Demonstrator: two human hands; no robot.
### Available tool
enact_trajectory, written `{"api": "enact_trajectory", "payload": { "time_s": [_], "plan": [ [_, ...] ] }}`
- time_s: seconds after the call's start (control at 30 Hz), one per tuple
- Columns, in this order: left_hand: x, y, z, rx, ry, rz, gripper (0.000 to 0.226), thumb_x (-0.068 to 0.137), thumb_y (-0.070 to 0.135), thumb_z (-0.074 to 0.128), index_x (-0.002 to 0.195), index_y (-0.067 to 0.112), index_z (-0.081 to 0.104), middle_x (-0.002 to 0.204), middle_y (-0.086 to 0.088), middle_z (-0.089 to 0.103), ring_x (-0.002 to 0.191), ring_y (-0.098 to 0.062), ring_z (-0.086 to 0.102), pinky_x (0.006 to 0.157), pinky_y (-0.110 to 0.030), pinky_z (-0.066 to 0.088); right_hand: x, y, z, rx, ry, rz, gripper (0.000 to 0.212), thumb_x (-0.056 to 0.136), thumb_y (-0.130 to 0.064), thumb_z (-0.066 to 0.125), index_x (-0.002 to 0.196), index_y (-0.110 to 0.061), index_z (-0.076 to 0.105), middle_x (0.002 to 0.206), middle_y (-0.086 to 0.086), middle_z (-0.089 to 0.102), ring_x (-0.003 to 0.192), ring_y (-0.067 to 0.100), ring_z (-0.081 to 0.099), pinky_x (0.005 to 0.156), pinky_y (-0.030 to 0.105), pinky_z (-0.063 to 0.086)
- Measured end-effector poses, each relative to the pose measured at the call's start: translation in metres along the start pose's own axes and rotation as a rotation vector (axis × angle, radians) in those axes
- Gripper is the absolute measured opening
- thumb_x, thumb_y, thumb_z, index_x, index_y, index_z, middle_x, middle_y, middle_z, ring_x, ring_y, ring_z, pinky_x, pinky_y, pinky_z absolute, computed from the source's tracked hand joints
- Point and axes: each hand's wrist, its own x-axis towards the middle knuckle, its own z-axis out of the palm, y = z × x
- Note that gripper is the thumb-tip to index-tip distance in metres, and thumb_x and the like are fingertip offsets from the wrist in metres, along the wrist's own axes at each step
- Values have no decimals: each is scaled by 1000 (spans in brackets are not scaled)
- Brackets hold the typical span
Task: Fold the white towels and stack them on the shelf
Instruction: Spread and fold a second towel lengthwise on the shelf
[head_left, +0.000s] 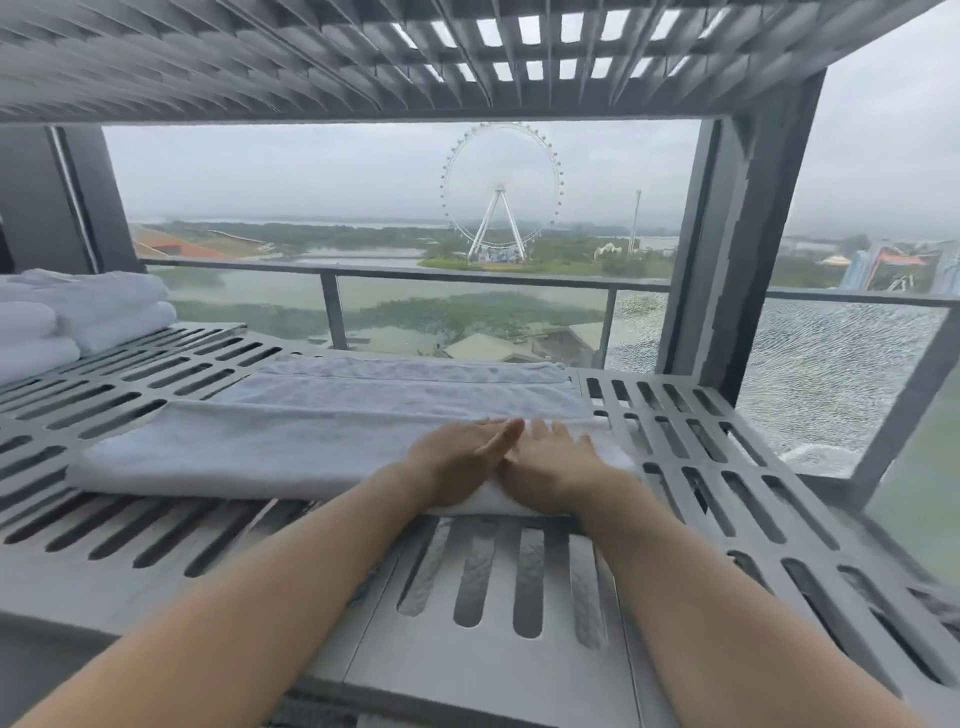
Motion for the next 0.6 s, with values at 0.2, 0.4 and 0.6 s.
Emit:
{"api": "enact_trajectory", "payload": {
  "time_s": [0.2, 0.4, 0.6],
  "plan": [
    [-18, -9, -9, 196, -29, -56, 79, 82, 65, -3, 122, 22, 51, 133, 0, 51, 123, -18, 43, 101, -46, 35, -2, -4, -1, 83, 28, -129, 56, 94, -44, 11, 145, -23, 17, 155, 14, 10, 141, 31, 8, 115, 46, 8],
    [-57, -57, -35, 233, -51, -241, 79, 77, 73, -4, 142, 38, 24, 153, 15, 18, 141, -9, 11, 107, -64, 1, -9, -22, 0, 194, 58, -264, 57, 96, -48, 19, 145, -19, 21, 155, -1, 14, 142, 13, 8, 114, 35, 6],
    [-87, -118, -75, 219, -96, -270, 64, 89, 63, 5, 144, 34, 23, 154, 13, 16, 142, -10, 12, 114, -53, 5, 19, -87, 0, 121, -15, -335, 54, 98, -44, 20, 145, -19, 21, 156, 1, 12, 142, 13, 8, 112, 31, 5]
  ]
}}
